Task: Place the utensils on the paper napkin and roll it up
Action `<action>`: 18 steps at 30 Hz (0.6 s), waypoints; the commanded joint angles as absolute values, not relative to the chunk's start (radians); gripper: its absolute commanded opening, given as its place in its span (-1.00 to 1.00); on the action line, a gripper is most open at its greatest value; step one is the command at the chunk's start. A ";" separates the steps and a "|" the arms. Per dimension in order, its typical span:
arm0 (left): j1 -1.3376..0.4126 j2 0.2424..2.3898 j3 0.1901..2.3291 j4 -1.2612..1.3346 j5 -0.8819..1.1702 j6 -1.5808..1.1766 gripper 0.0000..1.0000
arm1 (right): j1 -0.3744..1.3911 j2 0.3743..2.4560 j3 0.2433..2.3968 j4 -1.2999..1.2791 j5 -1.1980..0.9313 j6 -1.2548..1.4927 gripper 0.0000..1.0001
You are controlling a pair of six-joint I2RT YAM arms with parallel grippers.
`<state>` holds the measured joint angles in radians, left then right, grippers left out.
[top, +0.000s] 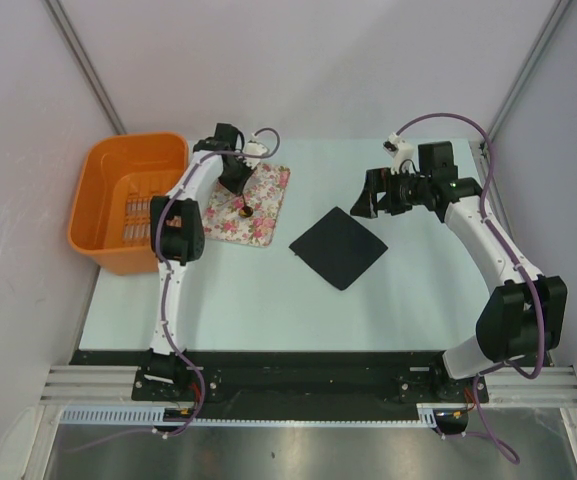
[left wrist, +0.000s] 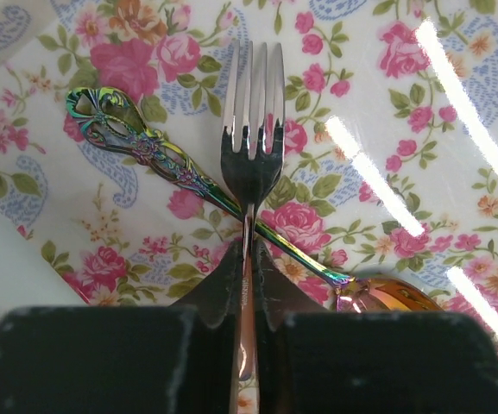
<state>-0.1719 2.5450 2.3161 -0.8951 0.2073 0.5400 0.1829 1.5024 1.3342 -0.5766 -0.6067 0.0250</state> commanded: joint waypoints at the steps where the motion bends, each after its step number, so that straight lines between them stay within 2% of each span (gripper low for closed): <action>1: -0.190 2.562 2.272 -0.945 0.133 0.534 -0.95 | 0.179 1.509 1.381 -0.575 -0.606 0.012 0.99; 2: -0.190 2.557 2.275 -0.945 0.141 0.532 -1.00 | 0.179 1.509 1.382 -0.574 -0.606 0.012 0.99; 18: -0.189 2.295 2.298 -0.931 0.307 0.382 -1.00 | 0.179 1.532 1.413 -0.522 -0.638 0.058 0.99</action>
